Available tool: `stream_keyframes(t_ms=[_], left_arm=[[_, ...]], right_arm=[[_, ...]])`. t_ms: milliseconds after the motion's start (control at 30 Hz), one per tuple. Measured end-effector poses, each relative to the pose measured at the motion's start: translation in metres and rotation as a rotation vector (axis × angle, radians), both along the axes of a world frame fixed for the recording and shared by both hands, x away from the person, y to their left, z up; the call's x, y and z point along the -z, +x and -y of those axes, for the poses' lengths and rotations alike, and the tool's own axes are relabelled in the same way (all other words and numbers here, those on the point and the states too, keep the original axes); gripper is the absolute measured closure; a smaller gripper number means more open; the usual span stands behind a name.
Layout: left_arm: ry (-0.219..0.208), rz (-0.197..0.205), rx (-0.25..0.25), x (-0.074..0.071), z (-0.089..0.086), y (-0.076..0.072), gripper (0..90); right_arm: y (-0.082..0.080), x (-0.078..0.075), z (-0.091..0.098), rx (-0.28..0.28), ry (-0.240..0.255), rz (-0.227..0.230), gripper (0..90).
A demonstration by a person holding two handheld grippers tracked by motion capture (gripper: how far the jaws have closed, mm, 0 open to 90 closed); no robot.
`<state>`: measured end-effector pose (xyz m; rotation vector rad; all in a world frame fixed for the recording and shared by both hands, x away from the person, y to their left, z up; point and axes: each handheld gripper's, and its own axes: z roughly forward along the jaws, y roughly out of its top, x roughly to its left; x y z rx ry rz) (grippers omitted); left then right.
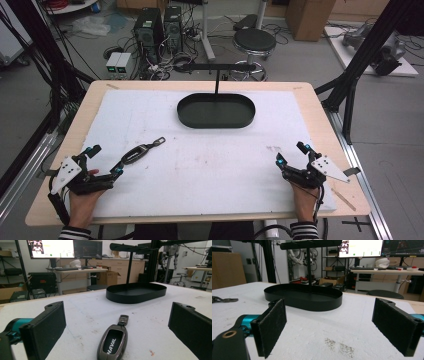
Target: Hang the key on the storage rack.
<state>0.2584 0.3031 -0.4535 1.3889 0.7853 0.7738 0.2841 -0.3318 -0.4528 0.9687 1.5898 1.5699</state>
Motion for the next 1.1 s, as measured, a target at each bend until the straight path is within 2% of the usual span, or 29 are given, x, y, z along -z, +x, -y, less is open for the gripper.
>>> stream_keyframes(t_ms=[100, 200, 333, 433, 600, 667, 733, 767, 833, 933, 1000, 1033, 1067, 1100], left_arm=[[0.011, -0.046, -0.011, -0.003, -0.002, 0.003, 1.7], [0.039, -0.052, -0.005, -0.014, -0.003, 0.005, 1.7], [0.101, -0.115, 0.08, -0.037, -0.002, 0.015, 1.7], [0.161, -0.116, 0.111, -0.053, 0.0, 0.02, 1.8], [0.233, -0.154, 0.158, -0.074, 0.003, 0.03, 1.7], [0.27, -0.18, 0.179, -0.083, 0.004, 0.036, 1.7], [0.287, -0.207, 0.186, -0.089, 0.006, 0.041, 1.7], [0.306, -0.24, 0.203, -0.095, 0.007, 0.047, 1.7], [0.318, -0.243, 0.205, -0.097, 0.007, 0.049, 1.7], [0.36, -0.282, 0.232, -0.103, 0.01, 0.057, 1.8], [0.395, -0.31, 0.248, -0.105, 0.011, 0.063, 1.7], [0.443, -0.351, 0.258, -0.107, 0.015, 0.069, 1.7], [0.443, -0.351, 0.258, -0.107, 0.015, 0.069, 1.8], [0.459, -0.37, 0.262, -0.108, 0.017, 0.072, 1.8]], right_arm=[[0.0, 0.0, 0.0, 0.002, 0.003, 0.0, 11.4], [0.0, 0.0, 0.0, 0.004, -0.004, 0.0, 11.4], [0.0, 0.0, 0.0, 0.002, -0.001, -0.003, 11.4], [0.0, 0.0, 0.0, 0.004, -0.005, -0.006, 11.4], [0.0, 0.0, 0.0, 0.003, -0.003, 0.002, 11.4], [0.0, 0.0, 0.0, 0.003, -0.006, 0.003, 11.4], [0.0, 0.0, -0.001, 0.002, -0.003, -0.002, 11.4], [0.0, 0.0, 0.0, 0.003, -0.006, 0.002, 11.4], [0.0, 0.0, -0.001, 0.002, -0.004, -0.002, 11.4], [0.0, 0.0, -0.001, 0.002, -0.004, -0.002, 11.4], [0.0, 0.0, 0.0, 0.003, -0.004, 0.002, 11.4], [0.0, 0.0, 0.0, 0.003, -0.007, 0.004, 11.4], [0.0, 0.0, -0.001, 0.003, -0.004, -0.003, 11.4], [-0.001, 0.0, -0.001, 0.004, -0.005, -0.005, 11.4]])
